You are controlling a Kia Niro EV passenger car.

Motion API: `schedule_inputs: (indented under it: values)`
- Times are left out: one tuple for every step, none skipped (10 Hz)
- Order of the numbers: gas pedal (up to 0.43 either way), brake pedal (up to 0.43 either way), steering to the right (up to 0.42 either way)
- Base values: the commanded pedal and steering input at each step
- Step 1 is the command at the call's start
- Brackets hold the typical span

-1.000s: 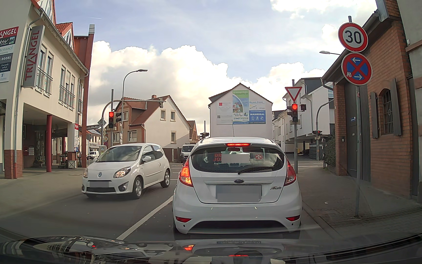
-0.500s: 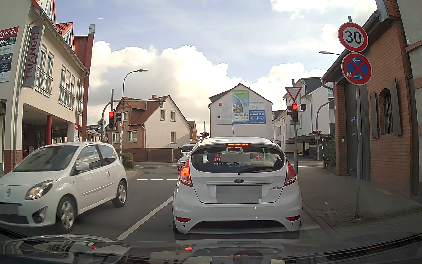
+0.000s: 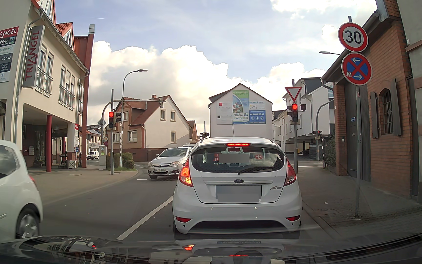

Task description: Follow the waypoints while adhering to traffic rules and regulations

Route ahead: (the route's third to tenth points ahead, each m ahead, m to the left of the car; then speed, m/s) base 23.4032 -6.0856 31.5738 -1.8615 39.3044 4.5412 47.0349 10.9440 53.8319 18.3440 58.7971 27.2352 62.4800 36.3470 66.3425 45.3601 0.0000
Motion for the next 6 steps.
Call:
schedule_inputs:
  values:
    - [0.000, 0.274, 0.009]
    - [0.000, 0.274, 0.009]
    - [0.000, 0.274, 0.009]
    - [0.000, 0.274, 0.009]
    - [0.000, 0.274, 0.009]
    - [0.000, 0.274, 0.009]
